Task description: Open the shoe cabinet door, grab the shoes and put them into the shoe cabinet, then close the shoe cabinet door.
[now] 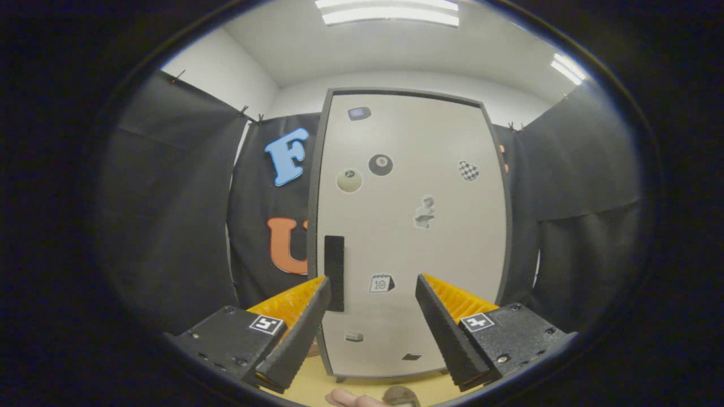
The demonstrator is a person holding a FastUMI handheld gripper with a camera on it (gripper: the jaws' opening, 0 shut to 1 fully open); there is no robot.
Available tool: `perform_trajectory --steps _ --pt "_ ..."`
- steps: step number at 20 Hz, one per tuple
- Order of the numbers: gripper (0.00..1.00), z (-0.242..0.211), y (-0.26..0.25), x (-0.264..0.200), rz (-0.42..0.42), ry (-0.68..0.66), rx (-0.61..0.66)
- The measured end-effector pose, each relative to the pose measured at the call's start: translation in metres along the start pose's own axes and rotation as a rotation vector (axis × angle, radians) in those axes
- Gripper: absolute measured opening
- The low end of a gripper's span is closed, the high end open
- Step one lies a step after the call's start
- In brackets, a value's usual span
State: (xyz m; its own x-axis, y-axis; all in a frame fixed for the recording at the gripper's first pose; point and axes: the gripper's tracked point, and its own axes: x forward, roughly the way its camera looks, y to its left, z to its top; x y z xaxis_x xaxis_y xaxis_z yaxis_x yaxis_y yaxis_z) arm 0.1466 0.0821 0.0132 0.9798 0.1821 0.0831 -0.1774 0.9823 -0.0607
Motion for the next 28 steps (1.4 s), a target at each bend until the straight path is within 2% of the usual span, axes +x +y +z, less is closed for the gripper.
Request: perform_trajectory --steps 7,11,13,15,17,22,28 --pt "0.97 -0.014 0.039 0.061 0.072 0.051 -0.015" --pt "0.91 -0.029 0.044 0.087 0.018 0.101 -0.055" --pt "0.73 -0.036 0.037 0.097 -0.021 0.125 -0.008" --pt "0.56 -0.043 0.045 0.109 0.029 0.168 0.055" --pt "0.42 -0.045 0.044 0.119 0.043 0.177 0.075" --pt "0.36 -0.047 0.042 0.112 0.052 0.183 0.063" --pt "0.35 -0.05 0.038 0.087 0.039 0.225 0.062"
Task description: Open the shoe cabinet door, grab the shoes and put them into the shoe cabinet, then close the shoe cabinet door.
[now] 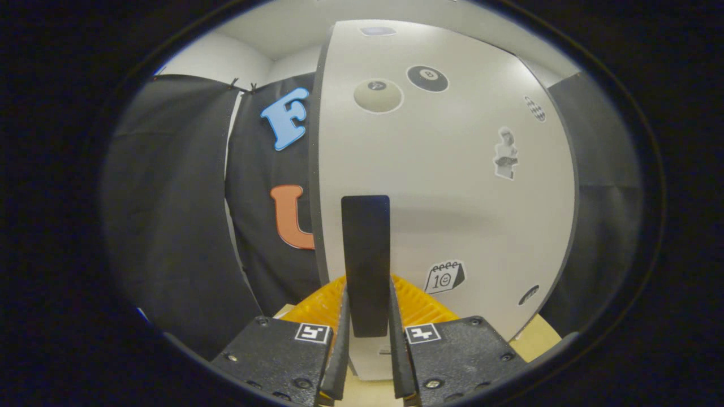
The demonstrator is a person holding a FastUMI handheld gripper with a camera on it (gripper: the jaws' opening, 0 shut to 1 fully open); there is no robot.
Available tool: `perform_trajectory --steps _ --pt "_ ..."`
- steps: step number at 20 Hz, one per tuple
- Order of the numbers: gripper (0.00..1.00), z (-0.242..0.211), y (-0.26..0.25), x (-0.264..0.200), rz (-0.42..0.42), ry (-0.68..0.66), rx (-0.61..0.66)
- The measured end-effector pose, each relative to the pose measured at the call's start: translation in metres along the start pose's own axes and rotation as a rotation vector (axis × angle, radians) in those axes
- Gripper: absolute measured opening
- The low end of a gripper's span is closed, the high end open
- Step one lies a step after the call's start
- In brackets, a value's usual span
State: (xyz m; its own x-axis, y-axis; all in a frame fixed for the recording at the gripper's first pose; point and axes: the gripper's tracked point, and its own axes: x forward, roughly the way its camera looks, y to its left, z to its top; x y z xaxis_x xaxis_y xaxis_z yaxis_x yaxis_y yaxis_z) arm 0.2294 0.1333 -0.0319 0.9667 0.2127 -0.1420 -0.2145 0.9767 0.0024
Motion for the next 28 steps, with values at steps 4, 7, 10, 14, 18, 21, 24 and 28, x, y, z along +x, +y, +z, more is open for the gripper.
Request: perform_trajectory --steps 4,7,10,14,18,21,24,28 --pt "0.35 -0.001 0.004 -0.033 0.081 0.028 0.008" --pt "0.35 -0.002 -0.001 -0.041 0.115 0.04 0.002" --pt "0.34 -0.004 -0.006 -0.053 0.151 0.056 0.018" --pt "0.34 -0.005 -0.013 -0.056 0.185 0.052 0.022" --pt "0.34 -0.006 -0.021 -0.065 0.213 0.027 0.043" --pt "0.34 -0.005 -0.027 -0.068 0.202 0.01 0.048" --pt "0.33 -0.006 -0.034 -0.071 0.161 -0.003 0.018" --pt "0.33 -0.007 -0.042 -0.076 0.136 -0.002 0.0"
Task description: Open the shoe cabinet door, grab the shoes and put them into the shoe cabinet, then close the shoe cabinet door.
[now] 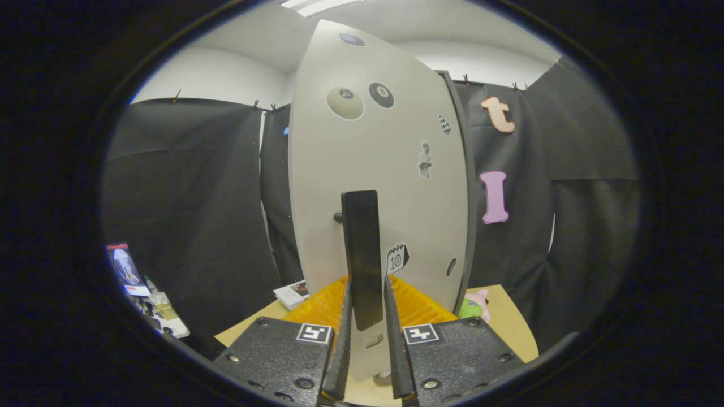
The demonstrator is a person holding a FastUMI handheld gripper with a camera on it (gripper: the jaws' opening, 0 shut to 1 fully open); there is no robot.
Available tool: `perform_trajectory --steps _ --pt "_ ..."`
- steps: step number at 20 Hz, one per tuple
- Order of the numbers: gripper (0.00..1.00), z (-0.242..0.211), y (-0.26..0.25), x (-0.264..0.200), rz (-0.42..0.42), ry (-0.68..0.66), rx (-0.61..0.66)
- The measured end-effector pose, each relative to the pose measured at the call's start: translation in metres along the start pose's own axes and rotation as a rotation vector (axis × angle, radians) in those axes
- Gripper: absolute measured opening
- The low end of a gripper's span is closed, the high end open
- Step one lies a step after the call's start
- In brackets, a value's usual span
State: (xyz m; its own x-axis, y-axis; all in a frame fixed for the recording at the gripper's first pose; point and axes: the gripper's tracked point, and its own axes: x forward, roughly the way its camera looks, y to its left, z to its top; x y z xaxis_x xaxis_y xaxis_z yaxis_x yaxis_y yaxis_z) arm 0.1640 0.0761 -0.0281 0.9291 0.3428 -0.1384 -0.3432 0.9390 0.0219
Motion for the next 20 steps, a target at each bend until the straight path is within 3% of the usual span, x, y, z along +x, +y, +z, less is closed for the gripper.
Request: perform_trajectory --steps 8,12,20 --pt "0.29 0.001 -0.016 0.001 -0.056 -0.042 -0.014" --pt "0.15 0.001 -0.032 -0.004 -0.125 -0.07 -0.043" --pt "0.09 0.011 -0.107 -0.035 -0.291 -0.112 -0.034"
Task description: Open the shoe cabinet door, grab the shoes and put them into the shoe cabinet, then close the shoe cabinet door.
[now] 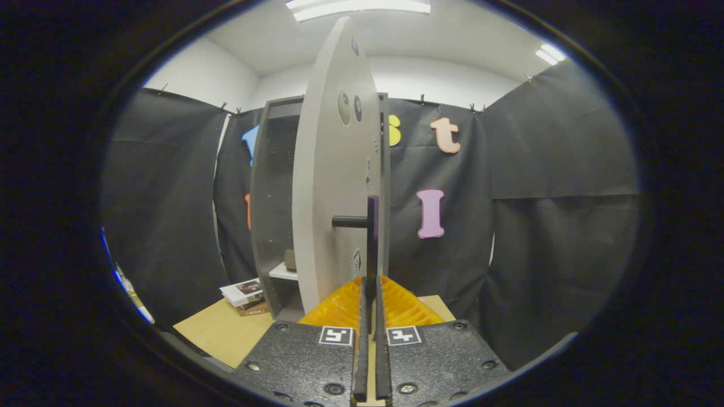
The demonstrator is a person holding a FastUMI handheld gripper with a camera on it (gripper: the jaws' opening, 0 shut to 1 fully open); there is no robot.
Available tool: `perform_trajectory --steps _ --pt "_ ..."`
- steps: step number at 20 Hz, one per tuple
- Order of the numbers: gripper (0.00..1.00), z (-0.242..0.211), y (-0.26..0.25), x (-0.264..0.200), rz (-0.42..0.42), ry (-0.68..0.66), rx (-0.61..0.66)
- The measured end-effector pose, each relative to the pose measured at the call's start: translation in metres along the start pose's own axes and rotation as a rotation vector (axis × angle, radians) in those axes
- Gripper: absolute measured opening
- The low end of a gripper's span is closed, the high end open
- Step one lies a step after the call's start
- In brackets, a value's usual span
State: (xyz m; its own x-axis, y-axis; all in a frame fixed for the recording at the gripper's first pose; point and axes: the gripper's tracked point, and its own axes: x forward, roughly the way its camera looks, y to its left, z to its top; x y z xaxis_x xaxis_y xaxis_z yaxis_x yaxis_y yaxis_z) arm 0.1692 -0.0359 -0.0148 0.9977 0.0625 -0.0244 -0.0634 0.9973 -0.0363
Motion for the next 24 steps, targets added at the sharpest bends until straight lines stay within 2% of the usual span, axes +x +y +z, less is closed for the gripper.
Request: perform_trajectory --steps 3,4,6,10,13,16,18,20,22,24 --pt "0.09 0.007 -0.049 0.003 -0.105 -0.036 0.016" --pt "0.04 0.006 -0.055 0.005 -0.073 -0.029 0.038" --pt "0.04 0.001 -0.055 0.006 -0.024 -0.022 0.112" --pt "0.08 0.007 -0.076 -0.022 -0.089 -0.053 0.14" --pt "0.1 0.011 -0.057 -0.051 -0.135 -0.104 0.148" --pt "0.65 0.01 -0.026 -0.088 -0.145 -0.166 0.136" --pt "0.9 0.005 -0.006 -0.105 -0.144 -0.213 0.105" --pt "1.0 -0.004 0.02 -0.116 -0.119 -0.241 0.068" --pt "1.0 -0.015 0.037 -0.119 -0.1 -0.242 0.062" --pt "1.0 -0.028 0.061 -0.117 -0.043 -0.226 0.058"
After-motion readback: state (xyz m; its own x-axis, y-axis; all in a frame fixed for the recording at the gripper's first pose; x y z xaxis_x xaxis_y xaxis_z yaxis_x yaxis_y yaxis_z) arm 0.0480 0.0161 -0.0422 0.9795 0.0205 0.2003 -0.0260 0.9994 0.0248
